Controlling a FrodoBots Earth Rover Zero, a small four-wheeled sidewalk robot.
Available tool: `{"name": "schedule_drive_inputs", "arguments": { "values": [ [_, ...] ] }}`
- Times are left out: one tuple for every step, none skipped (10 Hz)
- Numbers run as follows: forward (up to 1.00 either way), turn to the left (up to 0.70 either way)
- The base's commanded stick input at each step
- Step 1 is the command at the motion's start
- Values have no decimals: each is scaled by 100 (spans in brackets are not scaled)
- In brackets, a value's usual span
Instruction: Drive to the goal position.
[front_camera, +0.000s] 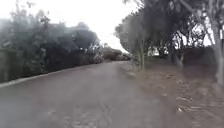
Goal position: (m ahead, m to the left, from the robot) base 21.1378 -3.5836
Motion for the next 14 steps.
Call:
{"name": "schedule_drive_inputs", "arguments": {
  "values": [
    [85, 0],
    [85, 0],
    [85, 0],
    [85, 0],
    [85, 0],
    [85, 0],
    [85, 0],
    [85, 0],
    [85, 5],
    [85, 27],
    [85, 34],
    [85, 3],
    [85, 4],
    [85, 2]
  ]
}}
